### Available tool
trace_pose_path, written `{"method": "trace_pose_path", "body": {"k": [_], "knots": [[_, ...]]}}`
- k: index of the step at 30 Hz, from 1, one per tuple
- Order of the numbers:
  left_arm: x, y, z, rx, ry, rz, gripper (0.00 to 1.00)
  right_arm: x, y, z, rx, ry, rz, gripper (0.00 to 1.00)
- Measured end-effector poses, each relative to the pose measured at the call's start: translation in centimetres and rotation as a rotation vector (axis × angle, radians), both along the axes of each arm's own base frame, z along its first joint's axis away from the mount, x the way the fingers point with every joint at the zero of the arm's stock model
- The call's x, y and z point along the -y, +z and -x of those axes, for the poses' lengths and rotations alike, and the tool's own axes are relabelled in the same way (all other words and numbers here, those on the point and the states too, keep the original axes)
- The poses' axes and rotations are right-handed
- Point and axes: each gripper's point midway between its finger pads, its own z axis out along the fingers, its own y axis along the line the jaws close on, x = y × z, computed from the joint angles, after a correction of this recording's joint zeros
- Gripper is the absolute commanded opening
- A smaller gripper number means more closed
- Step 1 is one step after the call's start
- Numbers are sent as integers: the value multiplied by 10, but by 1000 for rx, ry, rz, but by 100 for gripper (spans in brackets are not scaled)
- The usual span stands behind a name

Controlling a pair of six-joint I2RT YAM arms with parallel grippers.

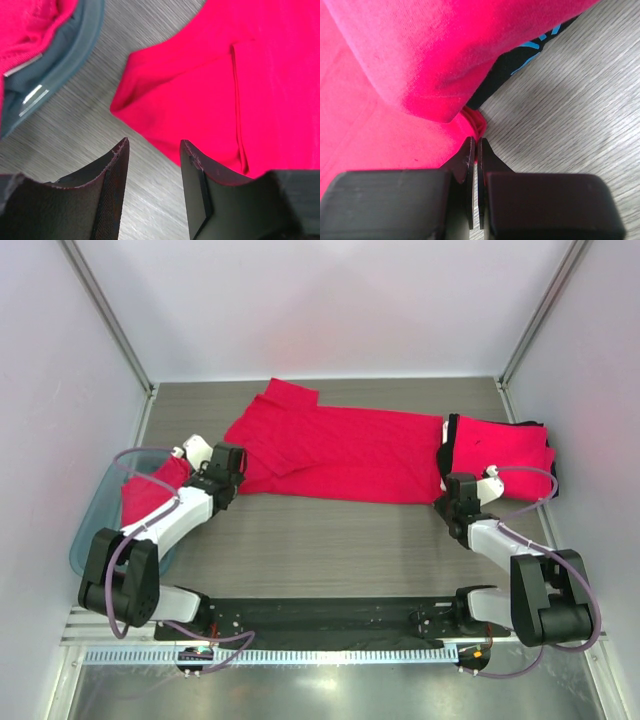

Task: Fold and stack the t-shirts
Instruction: Fold the tshirt

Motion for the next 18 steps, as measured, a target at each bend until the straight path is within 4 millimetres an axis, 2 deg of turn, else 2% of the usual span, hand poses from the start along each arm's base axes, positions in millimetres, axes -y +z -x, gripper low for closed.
{"method": "trace_pose_path", "body": {"k": [4,12,14,15,16,17,18], "knots": [[-10,-4,-4,-13,30,-16,46,-1,0,-1,4,10,-11,1],[-26,-37,-6,-125,55,-37,49,-3,-2,-2,0,22,-23,1],[-26,-41,-10,-142,52,-40,46,-3,-2,-2,-1,24,-26,1],[-26,-42,-12,-147,49,-40,43,-3,-2,-2,-1,25,-27,1],[-26,-44,-14,-153,45,-41,32,-3,-2,-2,-1,25,-28,1],[-26,-45,-16,-158,42,-41,26,-3,-2,-2,-1,25,-29,1],[-26,-46,-19,-163,39,-40,12,-3,-2,-2,-1,24,-30,1]]}}
